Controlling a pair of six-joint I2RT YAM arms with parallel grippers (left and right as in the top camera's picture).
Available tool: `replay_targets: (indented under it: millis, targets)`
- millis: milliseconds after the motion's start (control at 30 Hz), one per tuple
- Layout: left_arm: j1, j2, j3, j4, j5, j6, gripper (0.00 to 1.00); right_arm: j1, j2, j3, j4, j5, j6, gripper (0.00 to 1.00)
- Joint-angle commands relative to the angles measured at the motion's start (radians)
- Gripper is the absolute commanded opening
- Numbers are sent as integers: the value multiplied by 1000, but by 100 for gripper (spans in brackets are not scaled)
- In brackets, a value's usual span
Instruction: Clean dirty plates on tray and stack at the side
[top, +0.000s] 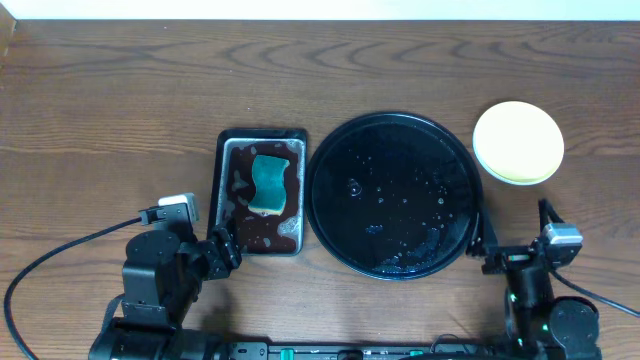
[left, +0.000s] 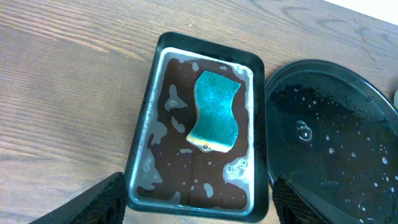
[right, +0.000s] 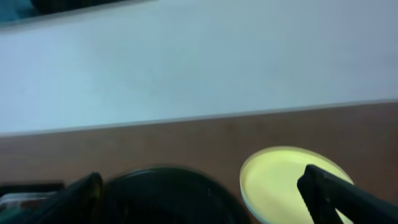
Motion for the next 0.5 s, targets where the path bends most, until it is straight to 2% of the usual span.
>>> replay_targets:
  millis: [0,200,367,467]
  targets:
    - [-3,-3,-5,0,-1,5,76,-6,-6,-82,88,6,-8,99]
    - [-3,-3,-5,0,-1,5,75,-6,-6,-210,266,-2,-10,99]
    - [-3,-3,-5,0,-1,5,76,-6,-6,-211,151,-60,-170,99]
    - [-3,-3,-5,0,-1,5,75,-6,-6,-211,100,-85,-190,99]
